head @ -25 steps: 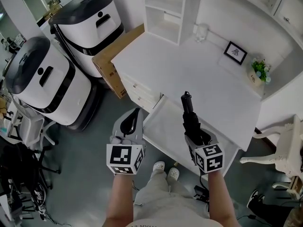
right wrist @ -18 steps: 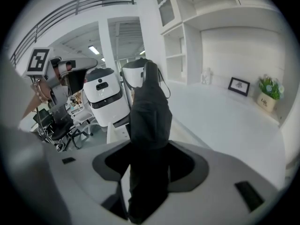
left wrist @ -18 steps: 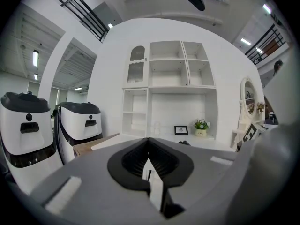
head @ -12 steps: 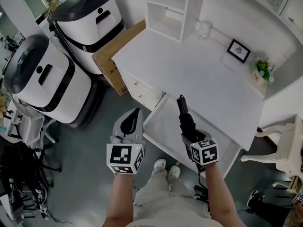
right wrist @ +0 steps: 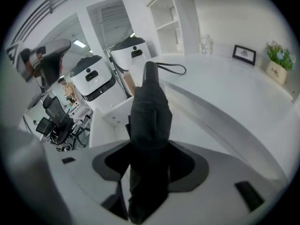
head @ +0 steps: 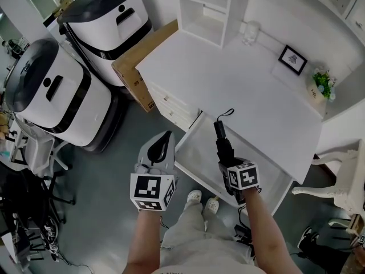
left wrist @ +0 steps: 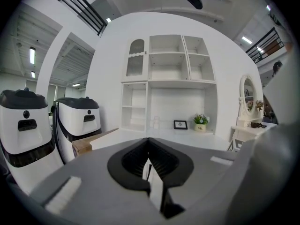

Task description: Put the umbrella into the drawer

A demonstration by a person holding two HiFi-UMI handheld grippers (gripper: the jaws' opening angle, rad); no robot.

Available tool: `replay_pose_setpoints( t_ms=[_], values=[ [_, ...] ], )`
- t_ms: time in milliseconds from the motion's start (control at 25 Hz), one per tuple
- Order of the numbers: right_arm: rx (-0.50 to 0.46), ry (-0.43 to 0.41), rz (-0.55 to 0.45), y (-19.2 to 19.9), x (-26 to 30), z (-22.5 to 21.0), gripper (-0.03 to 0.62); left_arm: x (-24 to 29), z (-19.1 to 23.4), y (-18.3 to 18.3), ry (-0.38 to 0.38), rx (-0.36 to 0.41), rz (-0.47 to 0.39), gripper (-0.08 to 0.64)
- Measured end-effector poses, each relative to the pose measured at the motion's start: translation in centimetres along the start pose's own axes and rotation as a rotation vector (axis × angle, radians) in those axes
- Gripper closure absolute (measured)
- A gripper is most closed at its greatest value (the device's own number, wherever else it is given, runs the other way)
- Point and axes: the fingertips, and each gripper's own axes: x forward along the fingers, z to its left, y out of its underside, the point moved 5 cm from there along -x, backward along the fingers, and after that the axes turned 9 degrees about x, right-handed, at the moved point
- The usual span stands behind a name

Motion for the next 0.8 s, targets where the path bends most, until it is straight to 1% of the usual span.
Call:
replay_pose_setpoints(
  t_ms=[160, 440, 800],
  values=[
    [0.041, -0.006, 0.047, 0.3, 1.6, -0.7, 0.356, 0.4, -0.4, 0.3, 0.015, 0.008, 0.011, 0.552],
    [0.016, -0.013, 0.148, 0.7, 4.0, -0.6, 0.356, 0.7, -0.3, 0.8, 0.021, 0.016, 0.026, 0.552],
    [0.025, -0.001, 0.245, 1.0, 6.5, -0.5, 0.356, 0.8, 0.6, 2.0, 0.01, 0.003, 0.054, 0.552]
  ],
)
